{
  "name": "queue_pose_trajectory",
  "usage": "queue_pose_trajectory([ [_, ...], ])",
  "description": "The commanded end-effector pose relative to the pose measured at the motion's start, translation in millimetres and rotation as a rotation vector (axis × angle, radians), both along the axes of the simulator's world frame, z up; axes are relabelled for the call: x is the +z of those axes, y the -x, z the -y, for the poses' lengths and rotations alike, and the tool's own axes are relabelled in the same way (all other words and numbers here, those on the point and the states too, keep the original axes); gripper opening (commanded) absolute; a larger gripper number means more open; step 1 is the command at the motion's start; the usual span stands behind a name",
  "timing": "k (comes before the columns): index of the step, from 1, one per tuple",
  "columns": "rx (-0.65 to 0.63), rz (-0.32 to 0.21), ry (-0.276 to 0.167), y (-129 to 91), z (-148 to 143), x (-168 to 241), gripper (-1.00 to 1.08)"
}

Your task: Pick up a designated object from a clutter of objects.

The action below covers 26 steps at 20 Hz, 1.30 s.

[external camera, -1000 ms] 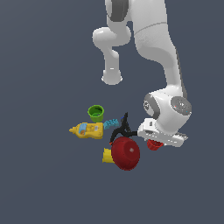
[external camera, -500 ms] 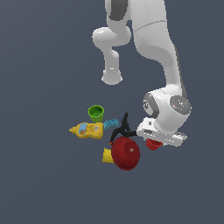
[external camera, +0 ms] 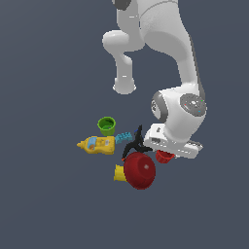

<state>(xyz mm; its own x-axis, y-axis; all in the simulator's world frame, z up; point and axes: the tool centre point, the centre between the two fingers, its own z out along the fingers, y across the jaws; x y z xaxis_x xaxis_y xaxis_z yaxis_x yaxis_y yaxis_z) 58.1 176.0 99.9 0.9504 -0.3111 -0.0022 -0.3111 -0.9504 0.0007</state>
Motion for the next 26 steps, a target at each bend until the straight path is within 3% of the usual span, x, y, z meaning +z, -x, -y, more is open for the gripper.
queue_pose_trajectory([
  [1, -0.001, 0.003, -0.001, -2, 18, 22, -1.00],
  [26, -0.001, 0.002, -0.002, -20, 226, 257, -1.00],
])
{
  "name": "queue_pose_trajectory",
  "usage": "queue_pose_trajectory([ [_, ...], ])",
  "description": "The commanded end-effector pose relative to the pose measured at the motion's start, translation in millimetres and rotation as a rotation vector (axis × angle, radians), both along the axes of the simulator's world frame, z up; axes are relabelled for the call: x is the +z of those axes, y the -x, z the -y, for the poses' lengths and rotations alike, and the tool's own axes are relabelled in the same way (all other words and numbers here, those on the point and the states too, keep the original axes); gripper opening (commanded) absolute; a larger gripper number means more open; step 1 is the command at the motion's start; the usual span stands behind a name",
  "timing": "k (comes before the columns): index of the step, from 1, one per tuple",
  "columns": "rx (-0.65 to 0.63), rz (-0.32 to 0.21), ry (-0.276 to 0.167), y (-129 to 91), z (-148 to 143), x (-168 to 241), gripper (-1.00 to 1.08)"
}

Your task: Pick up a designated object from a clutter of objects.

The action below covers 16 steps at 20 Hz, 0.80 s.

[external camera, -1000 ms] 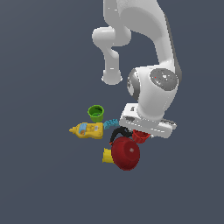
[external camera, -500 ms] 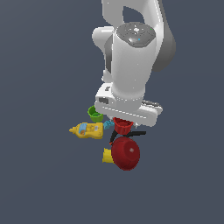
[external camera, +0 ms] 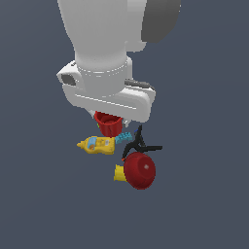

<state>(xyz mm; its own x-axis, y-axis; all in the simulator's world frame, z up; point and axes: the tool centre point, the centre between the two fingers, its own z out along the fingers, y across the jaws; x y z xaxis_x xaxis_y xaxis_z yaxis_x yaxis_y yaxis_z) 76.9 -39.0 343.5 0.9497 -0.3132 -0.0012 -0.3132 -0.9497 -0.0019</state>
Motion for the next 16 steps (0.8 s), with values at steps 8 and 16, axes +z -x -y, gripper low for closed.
queue_pose_trajectory([
  [8, 0.001, 0.001, 0.002, -8, 49, 56, -1.00],
  [16, 0.000, 0.001, 0.002, -11, 62, 71, -1.00],
])
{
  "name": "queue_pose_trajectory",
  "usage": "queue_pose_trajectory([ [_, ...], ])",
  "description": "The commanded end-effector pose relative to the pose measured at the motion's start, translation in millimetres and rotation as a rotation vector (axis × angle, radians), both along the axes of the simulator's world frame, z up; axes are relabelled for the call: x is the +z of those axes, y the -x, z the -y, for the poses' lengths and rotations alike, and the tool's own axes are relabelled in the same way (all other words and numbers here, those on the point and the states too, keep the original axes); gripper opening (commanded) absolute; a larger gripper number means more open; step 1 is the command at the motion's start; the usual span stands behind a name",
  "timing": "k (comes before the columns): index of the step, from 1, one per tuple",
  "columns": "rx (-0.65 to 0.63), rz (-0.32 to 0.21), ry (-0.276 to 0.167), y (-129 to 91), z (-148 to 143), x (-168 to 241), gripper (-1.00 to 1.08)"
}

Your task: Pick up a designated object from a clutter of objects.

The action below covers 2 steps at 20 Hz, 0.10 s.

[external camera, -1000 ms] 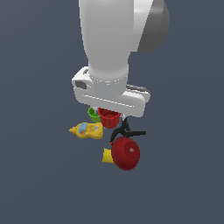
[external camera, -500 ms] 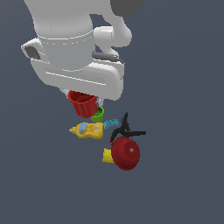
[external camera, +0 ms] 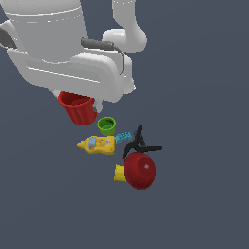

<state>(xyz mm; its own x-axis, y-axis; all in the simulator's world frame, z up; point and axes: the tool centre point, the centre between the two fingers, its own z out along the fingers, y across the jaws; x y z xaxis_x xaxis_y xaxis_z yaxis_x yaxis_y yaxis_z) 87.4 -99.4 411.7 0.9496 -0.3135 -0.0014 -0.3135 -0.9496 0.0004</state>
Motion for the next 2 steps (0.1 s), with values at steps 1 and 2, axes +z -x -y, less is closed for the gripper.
queue_pose_trajectory([
  [1, 0.001, 0.001, 0.000, -0.7, 1.6, 3.1, -1.00],
  [2, 0.001, 0.001, 0.000, -0.7, 1.7, 3.2, -1.00],
])
